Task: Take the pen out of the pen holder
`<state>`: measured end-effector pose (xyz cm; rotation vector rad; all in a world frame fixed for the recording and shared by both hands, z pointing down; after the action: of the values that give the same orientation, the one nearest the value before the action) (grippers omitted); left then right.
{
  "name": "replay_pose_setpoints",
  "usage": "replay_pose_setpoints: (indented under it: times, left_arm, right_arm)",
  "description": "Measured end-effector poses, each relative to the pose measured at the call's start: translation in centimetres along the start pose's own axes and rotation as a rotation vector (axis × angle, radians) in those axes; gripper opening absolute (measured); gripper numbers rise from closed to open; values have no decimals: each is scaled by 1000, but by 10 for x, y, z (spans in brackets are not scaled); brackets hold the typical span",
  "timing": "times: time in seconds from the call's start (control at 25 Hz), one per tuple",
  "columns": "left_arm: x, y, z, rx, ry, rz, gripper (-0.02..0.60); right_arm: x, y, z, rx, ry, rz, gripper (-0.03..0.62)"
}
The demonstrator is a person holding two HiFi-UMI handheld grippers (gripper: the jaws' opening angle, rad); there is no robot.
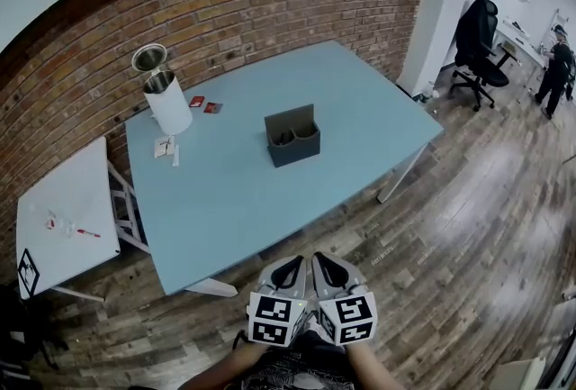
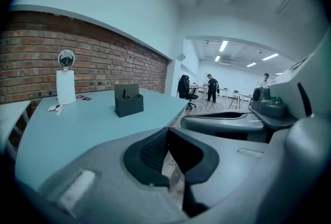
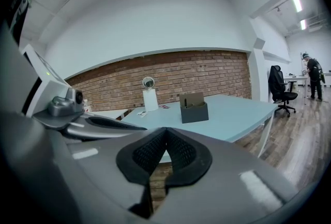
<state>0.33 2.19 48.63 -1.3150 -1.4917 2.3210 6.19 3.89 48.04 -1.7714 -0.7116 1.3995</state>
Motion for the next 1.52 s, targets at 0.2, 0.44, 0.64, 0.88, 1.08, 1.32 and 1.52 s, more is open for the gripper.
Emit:
replay_pose_setpoints:
  times: [0.2,0.44,0.64,0.88,1.08,1.32,1.52]
  left_arm:
    - [-19,13,-2,-7,40,19,5]
    - [-38,28,0,1,91,25,5]
    - [-46,41,-3,-10,132,19,5]
    - [-53,43,-6,8,146,24,5]
    - [-61,45,-4,21,152,25,5]
    - [-76,49,3,42,137,7,5]
    - [-83,58,18,50,143,-5,5]
  right_arm:
    - [-14,5,-19,-6,59,22,3]
    - [-25,14,-42,10,98,4,3]
    - [-29,22,-53,23,127,-5,3]
    - [-32,23,-63,18,143,-3,3]
    - [-37,24,-70,27,147,5,3]
    - [-50,27,-77,35,143,22,3]
    - [-66,37,-80,57,144,22,3]
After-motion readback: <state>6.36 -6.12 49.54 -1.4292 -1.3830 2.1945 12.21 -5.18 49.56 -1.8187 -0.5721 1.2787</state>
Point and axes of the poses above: the fingertips, and each gripper's own axes: x backward along the fingers, z to its left, y out of its top, the point moved 3 cm from there along x, backward along the fingers, and after that the axes turned 14 degrees about z, right-handed, at the moved point
